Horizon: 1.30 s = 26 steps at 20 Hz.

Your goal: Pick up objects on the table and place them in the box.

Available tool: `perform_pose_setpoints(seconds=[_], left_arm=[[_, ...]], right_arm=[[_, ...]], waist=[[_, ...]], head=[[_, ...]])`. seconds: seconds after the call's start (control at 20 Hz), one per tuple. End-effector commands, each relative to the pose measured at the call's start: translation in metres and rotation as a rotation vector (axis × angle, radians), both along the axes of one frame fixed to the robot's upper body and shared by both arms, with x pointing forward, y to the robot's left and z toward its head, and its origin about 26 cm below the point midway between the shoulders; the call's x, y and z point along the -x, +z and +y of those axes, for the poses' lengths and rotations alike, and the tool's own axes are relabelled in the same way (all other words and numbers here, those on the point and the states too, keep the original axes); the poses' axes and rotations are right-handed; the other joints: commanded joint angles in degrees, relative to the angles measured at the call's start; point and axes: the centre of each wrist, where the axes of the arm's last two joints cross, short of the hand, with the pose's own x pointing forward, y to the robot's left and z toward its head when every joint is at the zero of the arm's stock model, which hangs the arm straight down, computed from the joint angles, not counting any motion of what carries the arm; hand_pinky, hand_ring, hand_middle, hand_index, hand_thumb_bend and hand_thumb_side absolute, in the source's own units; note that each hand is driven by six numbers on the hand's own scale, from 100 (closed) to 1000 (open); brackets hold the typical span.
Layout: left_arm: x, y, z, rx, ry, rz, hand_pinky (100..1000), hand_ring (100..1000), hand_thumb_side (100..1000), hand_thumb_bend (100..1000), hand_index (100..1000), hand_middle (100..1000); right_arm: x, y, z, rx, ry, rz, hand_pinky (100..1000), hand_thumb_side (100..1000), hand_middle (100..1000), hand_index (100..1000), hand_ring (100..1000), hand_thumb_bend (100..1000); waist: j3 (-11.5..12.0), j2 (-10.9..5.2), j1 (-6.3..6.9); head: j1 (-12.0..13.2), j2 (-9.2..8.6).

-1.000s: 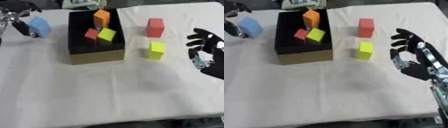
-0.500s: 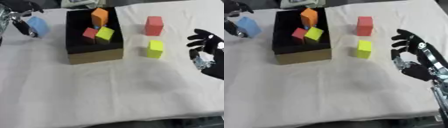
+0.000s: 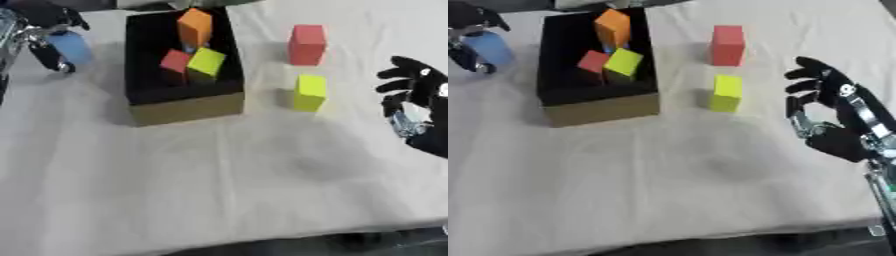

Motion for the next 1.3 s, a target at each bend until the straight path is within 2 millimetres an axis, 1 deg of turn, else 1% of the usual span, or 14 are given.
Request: perform_pose_setpoints(seconds=[0.05,0.45,0.5,0.75,0.85,0.95,1.05,1.1,1.2,1.25,1.3], left_arm=[[0.001,0.016,0.006,-0.021,0.028,-0.025,918,874,122,399,911,860],[0.002,0.013,0.013,-0.046,0.091,0.019,903,849,100,334,904,837],[0.003,0.013,0.014,-0.048,0.095,0.020,895,837,100,309,898,824],[0.004,0.014,0.017,-0.055,0.108,0.018,884,823,100,238,891,813],[0.005,0.015,0.018,-0.059,0.114,0.015,866,804,100,208,884,799],[0.005,0.015,0.019,-0.059,0.117,0.005,843,773,100,168,868,766],[0.005,0.016,0.019,-0.065,0.117,-0.009,799,714,100,128,847,699],[0.005,0.016,0.019,-0.068,0.116,-0.016,767,666,100,107,829,644],[0.005,0.016,0.019,-0.071,0.108,-0.034,719,597,100,100,795,568],[0.006,0.017,0.019,-0.071,0.102,-0.046,704,581,100,100,785,549],[0.006,0.018,0.019,-0.072,0.095,-0.058,675,546,100,100,765,510]], right_arm=[[-0.001,0.010,-0.005,0.017,-0.001,-0.025,653,384,793,964,758,111],[-0.001,0.009,-0.006,0.014,-0.005,-0.022,652,384,793,965,758,105],[-0.001,0.009,-0.006,0.015,-0.005,-0.022,652,384,793,965,758,102],[-0.001,0.007,-0.007,0.014,-0.010,-0.018,653,385,793,965,758,100],[-0.001,0.007,-0.008,0.013,-0.012,-0.017,653,385,793,965,758,100],[-0.001,0.006,-0.008,0.013,-0.012,-0.016,653,386,793,965,758,100],[-0.001,0.006,-0.008,0.014,-0.013,-0.015,653,388,793,965,758,100],[-0.001,0.006,-0.008,0.013,-0.013,-0.015,653,388,793,966,758,100],[-0.001,0.005,-0.008,0.013,-0.015,-0.013,653,389,793,966,758,100],[-0.001,0.005,-0.008,0.012,-0.015,-0.012,654,389,793,966,758,100],[-0.001,0.005,-0.008,0.012,-0.015,-0.012,654,390,793,966,758,100]], waist=[[-0.17,-0.15,0.61],[0.17,-0.51,0.56],[0.25,-0.60,0.54],[0.57,-1.02,0.42],[0.73,-1.24,0.37],[0.88,-1.43,0.34],[0.96,-1.60,0.30],[0.98,-1.69,0.28],[1.01,-1.84,0.23],[1.03,-1.91,0.20],[1.05,-1.97,0.17]], head=[[0.17,0.29],[0.12,0.29],[0.08,0.29],[-0.02,0.29],[-0.06,0.29],[-0.05,0.29],[-0.04,0.29],[-0.04,0.29],[-0.09,0.29],[-0.13,0.29],[-0.15,0.29]])
